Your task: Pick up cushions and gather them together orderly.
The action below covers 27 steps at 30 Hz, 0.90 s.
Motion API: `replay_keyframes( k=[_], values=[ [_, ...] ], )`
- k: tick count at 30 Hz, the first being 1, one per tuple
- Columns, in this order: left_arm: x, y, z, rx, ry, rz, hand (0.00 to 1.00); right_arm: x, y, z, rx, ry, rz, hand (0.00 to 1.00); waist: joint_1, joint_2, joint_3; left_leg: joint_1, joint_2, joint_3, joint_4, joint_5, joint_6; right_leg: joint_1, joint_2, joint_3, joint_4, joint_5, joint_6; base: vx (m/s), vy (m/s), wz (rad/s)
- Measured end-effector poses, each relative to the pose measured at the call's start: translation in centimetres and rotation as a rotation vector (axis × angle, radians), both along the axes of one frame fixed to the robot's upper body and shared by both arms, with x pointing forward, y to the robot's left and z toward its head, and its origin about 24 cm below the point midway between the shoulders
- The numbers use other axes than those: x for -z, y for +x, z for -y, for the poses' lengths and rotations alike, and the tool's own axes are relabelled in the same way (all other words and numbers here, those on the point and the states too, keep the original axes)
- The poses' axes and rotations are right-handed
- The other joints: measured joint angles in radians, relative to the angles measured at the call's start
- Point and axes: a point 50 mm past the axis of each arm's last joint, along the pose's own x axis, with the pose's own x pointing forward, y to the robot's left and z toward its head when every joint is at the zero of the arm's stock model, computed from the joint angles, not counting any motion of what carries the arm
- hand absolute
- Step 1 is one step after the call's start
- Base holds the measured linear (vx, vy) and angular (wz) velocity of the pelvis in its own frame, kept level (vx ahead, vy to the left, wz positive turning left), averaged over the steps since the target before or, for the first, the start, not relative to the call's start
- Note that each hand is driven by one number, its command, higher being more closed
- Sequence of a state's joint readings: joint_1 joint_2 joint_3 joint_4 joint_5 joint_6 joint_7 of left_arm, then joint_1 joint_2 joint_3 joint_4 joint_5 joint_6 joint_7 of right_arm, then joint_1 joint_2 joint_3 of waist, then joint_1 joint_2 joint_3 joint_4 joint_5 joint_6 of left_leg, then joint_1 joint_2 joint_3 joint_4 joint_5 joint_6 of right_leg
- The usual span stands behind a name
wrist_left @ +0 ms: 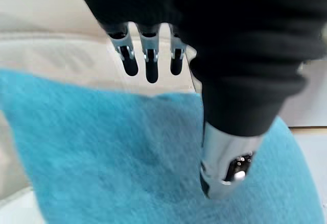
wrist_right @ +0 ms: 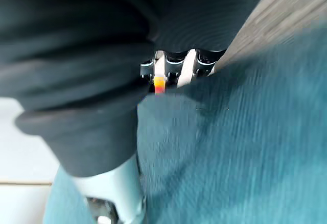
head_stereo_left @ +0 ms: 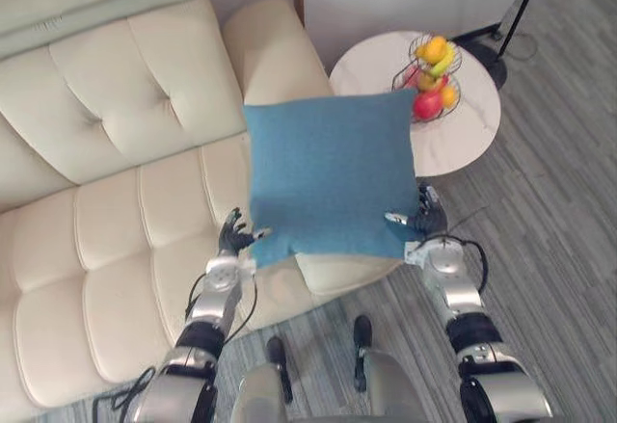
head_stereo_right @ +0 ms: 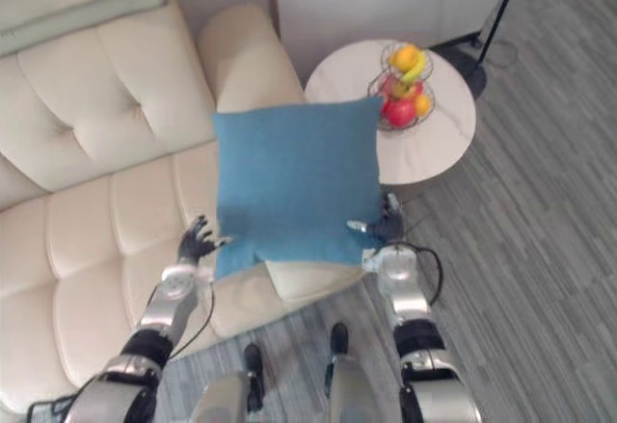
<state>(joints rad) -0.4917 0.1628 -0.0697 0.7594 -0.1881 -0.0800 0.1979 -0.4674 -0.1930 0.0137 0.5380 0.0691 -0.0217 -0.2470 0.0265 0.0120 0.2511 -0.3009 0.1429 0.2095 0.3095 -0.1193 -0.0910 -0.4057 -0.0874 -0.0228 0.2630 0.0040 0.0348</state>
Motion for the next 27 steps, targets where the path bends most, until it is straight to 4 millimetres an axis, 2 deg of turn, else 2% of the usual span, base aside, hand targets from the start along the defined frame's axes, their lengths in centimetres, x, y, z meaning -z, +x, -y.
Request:
replay_keyframes(
  k=[6, 12, 17, 19, 25, 27],
  values=[
    [-3.4, 2.1, 0.3, -0.014, -0.040, 0.100, 1.00, -3.4, 1.6, -0.6, 0.012, 0.037, 0.108, 1.00, 0.001, 0.003, 0.036, -0.095, 0.021, -0.001, 0.056, -0.053, -0.003, -0.085, 0.009, -0.004, 0.036, -0.035, -0.006, -0.13, -0.028, 0.00],
    [-4.3, 2.4, 1.1, 0.005, -0.063, 0.133, 1.00, -4.0, 1.6, -1.3, -0.016, 0.055, 0.133, 1.00, 0.012, 0.003, 0.037, -0.117, 0.035, 0.000, 0.057, -0.055, -0.006, -0.108, 0.018, -0.012, 0.051, -0.035, -0.010, -0.07, -0.033, 0.03],
    [-5.3, 1.8, 1.9, 0.043, -0.073, 0.198, 1.00, -4.1, 0.7, -1.4, -0.028, 0.084, 0.165, 1.00, 0.017, 0.004, 0.037, -0.090, 0.035, 0.002, 0.030, -0.033, -0.023, -0.097, 0.019, -0.016, 0.049, -0.035, -0.010, 0.08, -0.011, -0.01],
    [-5.0, 1.2, 2.2, 0.045, -0.080, 0.201, 1.00, -3.2, 0.2, -1.4, -0.029, 0.090, 0.143, 1.00, 0.020, 0.004, 0.037, -0.043, 0.034, 0.005, 0.006, -0.023, -0.030, -0.061, 0.019, -0.019, 0.047, -0.036, -0.011, 0.09, 0.007, -0.02],
    [-3.6, -2.7, 2.8, 0.057, -0.142, 0.233, 1.00, -0.9, -3.7, -1.4, -0.050, 0.111, 0.119, 1.00, 0.021, 0.006, 0.016, 0.106, 0.026, -0.002, -0.084, 0.001, -0.045, 0.070, 0.019, -0.036, 0.022, -0.069, -0.015, 0.09, -0.005, 0.09],
    [-1.7, -5.5, 2.7, 0.032, -0.182, 0.188, 1.00, 1.4, -5.6, -1.8, -0.065, 0.134, 0.052, 1.00, 0.018, 0.016, -0.021, 0.164, 0.017, -0.013, -0.155, 0.035, -0.053, 0.132, 0.021, -0.050, -0.036, -0.069, -0.015, 0.06, -0.033, 0.16]
  ],
)
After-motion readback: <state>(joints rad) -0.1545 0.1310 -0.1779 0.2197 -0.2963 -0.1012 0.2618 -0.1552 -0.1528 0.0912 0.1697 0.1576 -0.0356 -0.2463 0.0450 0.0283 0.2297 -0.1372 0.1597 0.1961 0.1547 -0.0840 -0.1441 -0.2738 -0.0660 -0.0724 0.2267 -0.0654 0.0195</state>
